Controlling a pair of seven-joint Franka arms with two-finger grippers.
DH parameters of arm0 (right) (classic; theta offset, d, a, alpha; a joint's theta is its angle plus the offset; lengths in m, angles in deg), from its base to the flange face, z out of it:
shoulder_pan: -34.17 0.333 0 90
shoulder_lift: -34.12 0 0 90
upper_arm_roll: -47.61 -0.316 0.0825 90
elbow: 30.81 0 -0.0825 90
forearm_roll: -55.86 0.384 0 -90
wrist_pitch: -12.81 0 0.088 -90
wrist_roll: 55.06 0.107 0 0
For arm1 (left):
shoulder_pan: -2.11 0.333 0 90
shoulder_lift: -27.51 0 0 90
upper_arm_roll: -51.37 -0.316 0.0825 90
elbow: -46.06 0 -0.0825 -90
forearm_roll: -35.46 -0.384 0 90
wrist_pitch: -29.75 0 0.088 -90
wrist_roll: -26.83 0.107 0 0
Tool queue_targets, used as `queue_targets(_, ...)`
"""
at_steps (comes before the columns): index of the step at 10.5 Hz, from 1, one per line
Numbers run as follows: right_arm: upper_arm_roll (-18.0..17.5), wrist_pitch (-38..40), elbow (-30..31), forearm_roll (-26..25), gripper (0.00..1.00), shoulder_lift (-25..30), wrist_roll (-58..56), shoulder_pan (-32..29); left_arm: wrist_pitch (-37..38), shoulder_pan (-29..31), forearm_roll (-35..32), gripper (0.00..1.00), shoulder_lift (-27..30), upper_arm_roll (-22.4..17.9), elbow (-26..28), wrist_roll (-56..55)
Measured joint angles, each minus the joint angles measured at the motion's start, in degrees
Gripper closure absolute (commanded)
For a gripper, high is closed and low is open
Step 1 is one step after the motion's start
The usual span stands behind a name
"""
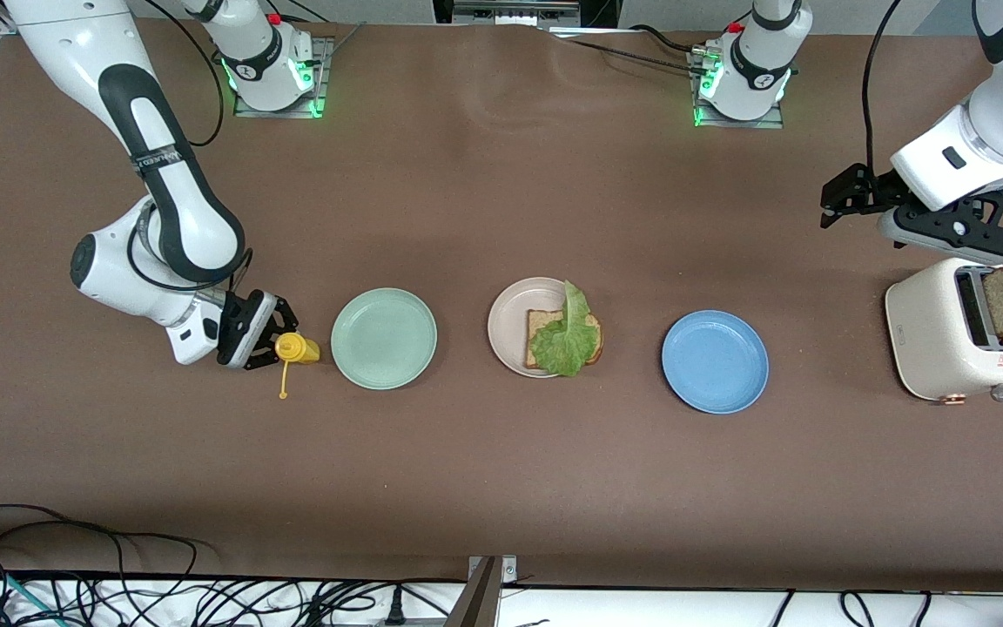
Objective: Make sandwich on beige plate with both arms
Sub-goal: 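Lower the bottle onto the table and open the right gripper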
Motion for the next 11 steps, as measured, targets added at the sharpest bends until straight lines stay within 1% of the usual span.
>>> queue_targets(2, 0.0, 0.8, 0.0, 0.0, 0.81, -0.7, -0.2, 0.0, 0.0, 0.0, 0.0, 0.00, 0.0, 0.0, 0.0, 0.0)
queue_targets(3, 0.0, 0.8, 0.0, 0.0, 0.68, -1.0, -0.3, 0.0, 0.0, 0.0, 0.0, 0.00, 0.0, 0.0, 0.0, 0.0)
queue_targets(8, 0.0, 1.2, 0.0, 0.0, 0.67, -1.0, -1.0, -0.4, 0.0, 0.0, 0.0, 0.00, 0.0, 0.0, 0.0, 0.0)
queue_targets(9, 0.0, 1.3, -0.1, 0.0, 0.49, -1.0, -1.0, -0.5, 0.0, 0.0, 0.0, 0.00, 0.0, 0.0, 0.0, 0.0)
queue_targets(11, 0.0, 2.3, -0.1, 0.0, 0.09, -1.0, -1.1, -0.7, 0.0, 0.0, 0.0, 0.00, 0.0, 0.0, 0.0, 0.0)
